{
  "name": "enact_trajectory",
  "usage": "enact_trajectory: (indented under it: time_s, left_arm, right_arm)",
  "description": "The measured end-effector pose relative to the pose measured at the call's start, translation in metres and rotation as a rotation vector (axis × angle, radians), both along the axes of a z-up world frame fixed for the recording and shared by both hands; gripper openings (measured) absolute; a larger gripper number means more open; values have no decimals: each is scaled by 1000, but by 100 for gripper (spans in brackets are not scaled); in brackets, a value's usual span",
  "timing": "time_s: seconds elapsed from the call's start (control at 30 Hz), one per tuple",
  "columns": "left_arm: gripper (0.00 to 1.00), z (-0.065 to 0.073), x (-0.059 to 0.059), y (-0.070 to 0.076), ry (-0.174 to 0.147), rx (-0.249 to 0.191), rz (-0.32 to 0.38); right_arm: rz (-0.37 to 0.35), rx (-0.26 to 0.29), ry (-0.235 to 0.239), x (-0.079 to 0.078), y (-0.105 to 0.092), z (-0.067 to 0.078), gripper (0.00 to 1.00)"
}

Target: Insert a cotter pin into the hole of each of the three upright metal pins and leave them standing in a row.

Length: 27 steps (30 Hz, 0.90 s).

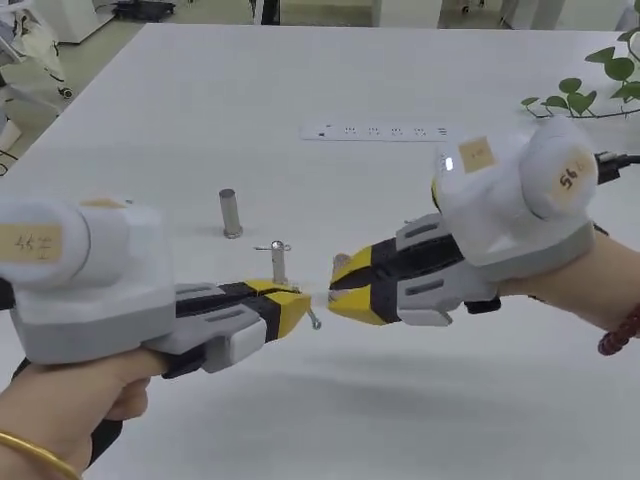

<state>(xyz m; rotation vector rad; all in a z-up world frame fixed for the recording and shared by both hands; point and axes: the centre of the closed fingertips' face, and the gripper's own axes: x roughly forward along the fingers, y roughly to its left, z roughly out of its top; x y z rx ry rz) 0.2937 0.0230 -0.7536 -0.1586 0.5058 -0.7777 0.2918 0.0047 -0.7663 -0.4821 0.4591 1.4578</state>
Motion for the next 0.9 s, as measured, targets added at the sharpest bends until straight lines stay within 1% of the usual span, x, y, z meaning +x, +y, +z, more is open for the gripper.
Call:
enact_trajectory:
  time_s: [0.07, 0.13, 0.17, 0.2, 0.23, 0.33, 0.4, 0.43, 0.47, 0.53, 0.57, 0.6, 0.67, 0.9]
  left_arm:
    - [0, 2, 0, -1, -12, 0, -9]
    - [0, 4, -1, -2, -25, 6, -28]
    - [0, 4, -2, -3, -28, 9, -40]
    - [0, 4, -1, -2, -33, 15, -41]
    - [0, 4, -2, -3, -43, 26, -54]
    - [0, 7, -4, -6, -60, 23, -76]
    - [0, 10, -6, -8, -71, 19, -87]
    - [0, 10, -7, -9, -73, 17, -95]
    - [0, 11, -8, -11, -77, 16, -107]
    - [0, 14, -11, -14, -94, 18, -134]
    - [0, 14, -12, -15, -96, 17, -138]
    - [0, 15, -14, -17, -105, 16, -152]
    - [0, 17, -16, -20, -113, 14, -169]
    - [0, 21, -19, -26, -131, 1, -203]
  right_arm:
    - [4, 20, 49, -5, -2, -1, 14]
    - [6, 23, 81, -7, -5, -3, 15]
    - [4, 30, 137, -11, -5, -4, 15]
    - [-3, 39, 148, -11, -5, -5, 15]
    - [-3, 65, 150, -10, -4, -4, 15]
    - [-21, 119, 229, -14, -2, -3, 15]
    - [-22, 123, 229, -13, -4, -6, 15]
    - [-21, 131, 239, -14, -4, -7, 15]
    - [-29, 153, 265, -15, -3, -5, 15]
    - [-10, 189, 287, -19, -1, -1, 15]
    - [-7, 191, 291, -19, -1, 0, 15]
    - [-2, 193, 293, -20, -1, 0, 15]
    - [20, 209, 314, -26, 1, 3, 15]
    - [51, 208, 316, -33, 2, 2, 13]
